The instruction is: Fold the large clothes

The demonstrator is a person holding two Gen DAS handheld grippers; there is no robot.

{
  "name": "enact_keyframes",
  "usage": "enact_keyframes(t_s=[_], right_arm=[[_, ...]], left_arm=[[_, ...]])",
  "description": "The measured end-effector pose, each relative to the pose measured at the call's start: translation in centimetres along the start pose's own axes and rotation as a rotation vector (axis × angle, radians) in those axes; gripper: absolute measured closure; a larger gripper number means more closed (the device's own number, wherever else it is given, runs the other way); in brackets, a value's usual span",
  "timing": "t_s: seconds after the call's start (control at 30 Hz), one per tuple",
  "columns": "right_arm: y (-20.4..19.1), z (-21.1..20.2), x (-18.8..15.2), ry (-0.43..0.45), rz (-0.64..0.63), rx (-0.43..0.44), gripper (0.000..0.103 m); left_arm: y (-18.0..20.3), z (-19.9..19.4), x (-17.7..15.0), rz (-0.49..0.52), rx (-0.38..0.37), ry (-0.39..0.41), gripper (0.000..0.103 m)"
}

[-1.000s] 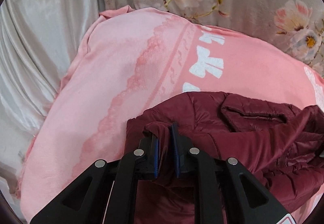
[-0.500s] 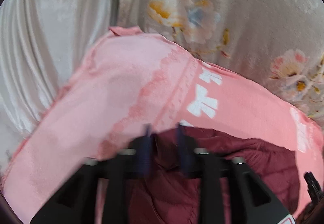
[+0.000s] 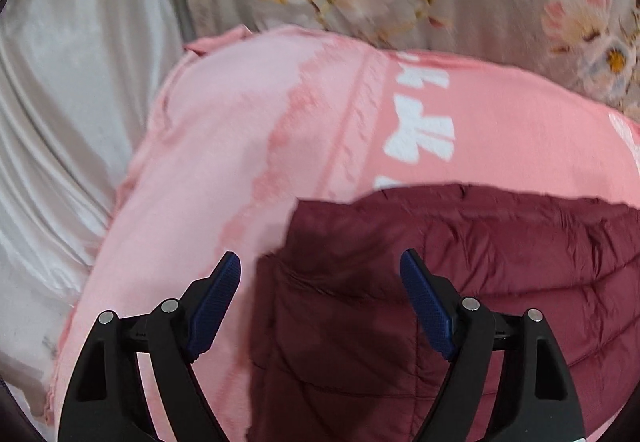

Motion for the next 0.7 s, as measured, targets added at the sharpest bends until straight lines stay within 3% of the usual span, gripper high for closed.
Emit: enact_keyframes(t_s=[0.03,0.07,0.1,0.17,0.3,0.37,0.6,0.7], right_arm=[[-0.1,0.7,-0.1,-0.022,-0.013,-0.006,0.064],[-0.6,1.5,-0.3,-0.052,-0.044,-0.006,0.087],[-0.9,1.6,-0.3,-0.052,-0.065,-0.014,0.102],[-1.3,0.2,0.9,0.000,-0.088,-0.015,0.103],[-0.1,-3.6,4.2,0.150,-0.004,0.012,0.103],[0.6,-3.1,5.0,0.180,-0.008,-0.051,0.103],[1.4,4.8,2.5,0.024,-0.025,-0.131,0.103],[1.7,6.0,1.7,0.015,-0.018,-0.133,0.103]], left_arm=[[0.5,0.7,-0.4,0.002,-0.013,-0.017,0.027],[1.1,1.4,-0.8,0.000,-0.032,-0.038,0.028],[1.5,1.9,-1.1,0.000,-0.048,-0.052,0.031],[2.1,2.5,-1.2,0.010,-0.056,-0.060,0.033],[2.9,2.9,-0.4,0.031,-0.045,-0.041,0.033],[3.2,3.6,0.1,0.029,-0.044,-0.042,0.033],[4.1,7.1,1.3,0.042,-0.016,-0.040,0.028],[4.3,8.0,1.2,0.040,-0.023,-0.016,0.023]])
Point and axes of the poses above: each gripper's, at about its wrist camera, not at the fingertips, and z roughly the way its jaws point, y to its right, x to its top, the point moved 8 cm from there along z, roughly the way its jaws point, and after that the axes turned 4 degrees about -x, right-handed, at the moved point
